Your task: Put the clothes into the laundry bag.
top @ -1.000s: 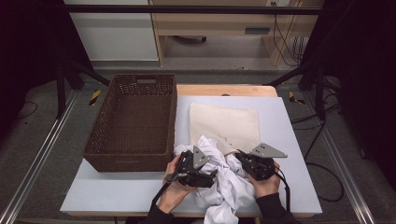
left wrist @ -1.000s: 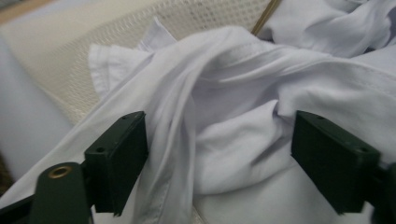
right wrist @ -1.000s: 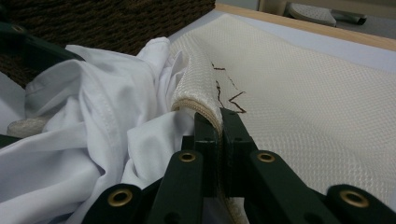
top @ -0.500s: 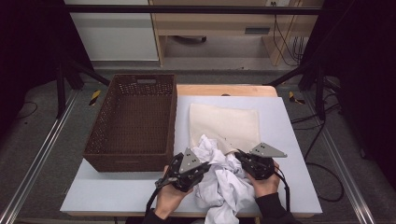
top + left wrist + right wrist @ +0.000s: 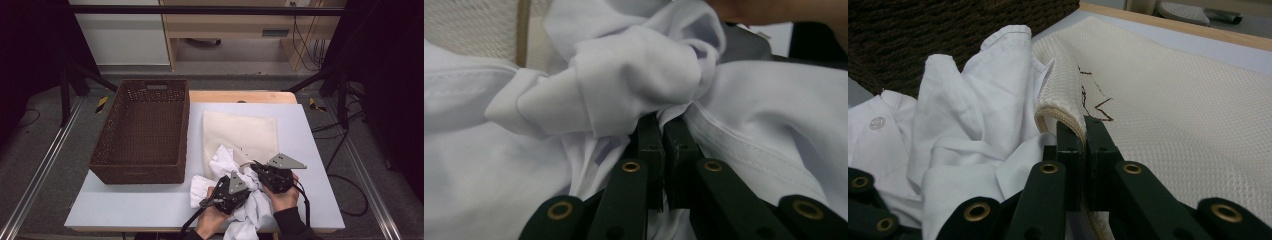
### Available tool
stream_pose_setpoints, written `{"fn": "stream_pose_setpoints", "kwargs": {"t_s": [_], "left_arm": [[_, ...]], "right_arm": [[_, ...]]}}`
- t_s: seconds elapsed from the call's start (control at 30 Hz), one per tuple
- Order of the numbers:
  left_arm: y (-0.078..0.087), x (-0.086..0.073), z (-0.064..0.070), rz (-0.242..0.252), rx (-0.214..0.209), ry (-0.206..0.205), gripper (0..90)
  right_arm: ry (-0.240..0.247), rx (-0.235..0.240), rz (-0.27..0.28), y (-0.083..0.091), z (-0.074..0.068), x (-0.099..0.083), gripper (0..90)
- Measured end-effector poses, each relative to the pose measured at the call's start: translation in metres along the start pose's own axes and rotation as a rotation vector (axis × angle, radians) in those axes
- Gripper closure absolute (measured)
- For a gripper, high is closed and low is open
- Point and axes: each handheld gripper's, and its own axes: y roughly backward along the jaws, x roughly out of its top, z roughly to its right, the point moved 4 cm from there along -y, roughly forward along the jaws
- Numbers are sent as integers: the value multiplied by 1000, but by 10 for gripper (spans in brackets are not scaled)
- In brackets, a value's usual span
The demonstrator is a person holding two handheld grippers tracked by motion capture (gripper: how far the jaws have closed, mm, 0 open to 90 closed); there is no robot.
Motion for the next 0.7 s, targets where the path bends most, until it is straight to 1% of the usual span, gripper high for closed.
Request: {"fn": "stream_pose_setpoints", "kwargs": {"t_s": [0.07, 0.1, 0.2, 0.27, 0.3, 0.33, 0.37, 0.4, 0.43, 0.47, 0.5, 0.53, 0.57, 0.6, 0.63, 0.67, 0.7], "left_arm": [[-3, 5, -2, -22, 31, -5, 863], [-4, 6, -3, -27, 39, -2, 863], [-6, 11, -10, -36, 61, 29, 860], [-8, 12, -13, -42, 66, 52, 852], [-8, 12, -13, -49, 69, 49, 852], [-8, 11, -12, -41, 69, 36, 843], [-5, 11, -11, -36, 67, 19, 810], [6, 11, -8, -26, 63, 2, 671], [6, 11, -8, -26, 63, 2, 583], [14, 12, -8, -9, 65, -10, 513], [24, 12, -9, 4, 61, -17, 513], [33, 13, -12, 22, 65, -20, 482], [42, 15, -16, 38, 83, -20, 461], [49, 17, -23, 58, 112, -19, 451], [54, 19, -32, 72, 136, -9, 444], [56, 20, -41, 71, 155, 8, 416], [56, 21, -50, 68, 165, 26, 383]], "right_arm": [[-1, 2, 0, 0, 0, 0, 871], [0, 6, 4, 1, -1, 1, 871], [6, 14, 6, 3, -4, 1, 871], [6, 17, 8, 4, -5, 0, 871], [6, 17, 8, 4, -5, 0, 871], [7, 17, 8, 4, -4, 0, 871], [2, 18, 7, 3, -4, -1, 871], [3, 16, 7, 4, -2, -1, 871], [3, 16, 7, 4, -2, -1, 871], [-2, 14, 9, 4, -1, -2, 870], [-2, 14, 9, 4, -1, -2, 870], [-4, 13, 10, 4, 0, -2, 870], [-4, 13, 10, 4, 0, -2, 870], [-5, 13, 9, 4, 0, -2, 870], [-2, 11, 8, 3, 0, -2, 870], [-1, 10, 7, 3, -1, -2, 869], [-1, 8, 7, 3, -1, -1, 869]]}}
